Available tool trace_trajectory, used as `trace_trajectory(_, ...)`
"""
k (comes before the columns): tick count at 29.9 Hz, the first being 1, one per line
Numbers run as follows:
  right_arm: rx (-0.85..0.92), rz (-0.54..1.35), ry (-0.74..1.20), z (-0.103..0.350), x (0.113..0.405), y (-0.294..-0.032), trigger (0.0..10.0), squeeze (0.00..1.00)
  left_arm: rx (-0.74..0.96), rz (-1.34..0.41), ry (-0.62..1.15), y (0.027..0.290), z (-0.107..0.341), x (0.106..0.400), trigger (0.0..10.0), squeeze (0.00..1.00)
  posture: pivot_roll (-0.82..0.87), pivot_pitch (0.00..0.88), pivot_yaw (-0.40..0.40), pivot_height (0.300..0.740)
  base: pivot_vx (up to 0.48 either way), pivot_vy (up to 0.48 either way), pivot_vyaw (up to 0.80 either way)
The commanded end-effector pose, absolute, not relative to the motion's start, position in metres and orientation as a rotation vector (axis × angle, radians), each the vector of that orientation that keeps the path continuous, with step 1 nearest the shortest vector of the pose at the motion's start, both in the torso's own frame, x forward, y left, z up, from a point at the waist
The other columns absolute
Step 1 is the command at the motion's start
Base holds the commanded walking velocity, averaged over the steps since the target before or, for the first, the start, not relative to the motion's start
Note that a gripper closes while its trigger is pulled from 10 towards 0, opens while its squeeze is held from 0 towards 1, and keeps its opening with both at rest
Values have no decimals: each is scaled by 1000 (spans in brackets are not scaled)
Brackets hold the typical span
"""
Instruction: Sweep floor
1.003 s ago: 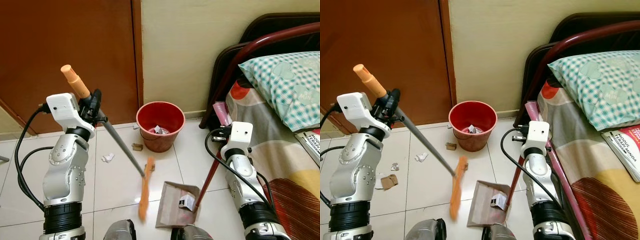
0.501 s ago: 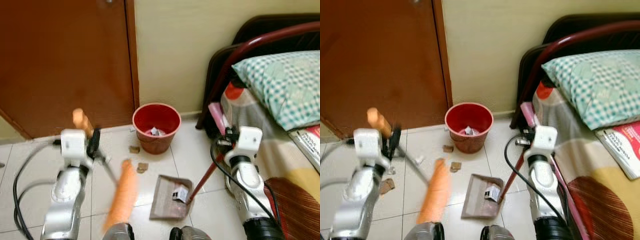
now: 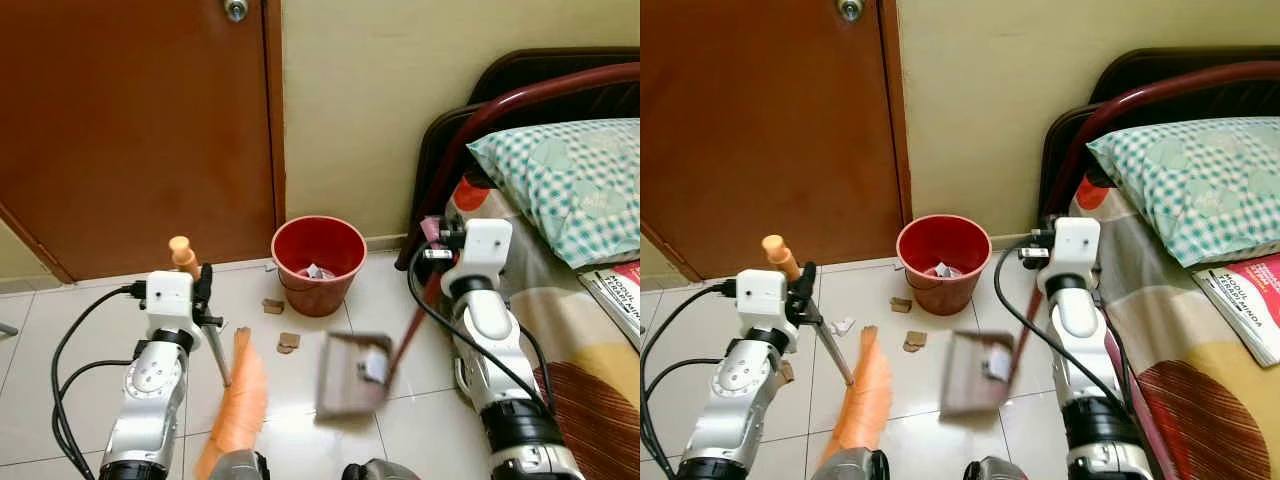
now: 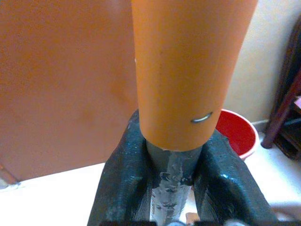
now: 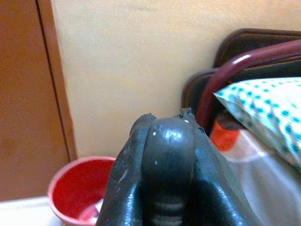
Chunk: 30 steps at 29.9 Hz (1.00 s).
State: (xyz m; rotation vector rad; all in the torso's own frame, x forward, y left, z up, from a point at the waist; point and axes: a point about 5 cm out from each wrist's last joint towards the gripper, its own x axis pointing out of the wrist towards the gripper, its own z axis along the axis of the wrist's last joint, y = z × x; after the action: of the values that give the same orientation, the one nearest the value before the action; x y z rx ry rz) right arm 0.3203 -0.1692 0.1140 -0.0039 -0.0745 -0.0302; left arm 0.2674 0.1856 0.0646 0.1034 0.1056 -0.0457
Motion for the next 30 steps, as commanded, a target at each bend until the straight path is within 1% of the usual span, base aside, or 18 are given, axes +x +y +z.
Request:
trace_trajectory(1, 43, -34, -107, 131, 328, -168, 10000, 0, 134, -38, 147, 189, 57, 268, 10000, 0, 28, 0, -30, 740, 0, 0, 0)
trace_trajectory(6, 108, -32, -66, 137, 334, -159, 10000, 0, 126, -30, 155, 190, 55, 270, 10000, 0, 30, 0, -35, 740, 0, 0, 0)
trace_trajectory(9, 164, 30, -36, 143, 337, -141, 10000, 0, 128, -37, 164, 188, 53, 271, 10000, 0, 27, 0, -34, 740, 0, 0, 0)
trace_trajectory(10, 164, 30, -36, 143, 337, -141, 10000, 0, 128, -37, 164, 188, 53, 271, 10000, 0, 27, 0, -34, 740, 0, 0, 0)
trace_trajectory(11, 187, 68, -42, 148, 338, -133, 10000, 0, 129, -39, 171, 187, 51, 271, 10000, 0, 26, 0, -35, 740, 0, 0, 0)
trace_trajectory(12, 187, 68, -42, 148, 338, -133, 10000, 0, 129, -39, 171, 187, 51, 271, 10000, 0, 26, 0, -35, 740, 0, 0, 0)
trace_trajectory(13, 216, 111, -67, 158, 340, -125, 10000, 0, 128, -42, 178, 186, 49, 271, 10000, 0, 25, 0, -35, 740, 0, 0, 0)
trace_trajectory(15, 250, 146, -94, 167, 341, -119, 10000, 0, 129, -45, 182, 185, 48, 271, 10000, 0, 23, 0, -36, 740, 0, 0, 0)
trace_trajectory(17, 254, 196, -191, 192, 343, -112, 10000, 0, 123, -47, 188, 184, 47, 271, 10000, 0, 22, 0, -37, 740, 0, 0, 0)
trace_trajectory(27, 301, 264, -361, 244, 350, -107, 10000, 0, 112, -39, 209, 184, 42, 271, 10000, 0, 19, 2, -39, 740, 0, 0, 0)
trace_trajectory(30, 286, 282, -437, 266, 353, -105, 10000, 0, 112, -43, 210, 183, 42, 272, 10000, 0, 14, 6, -36, 740, 0, 0, 0)
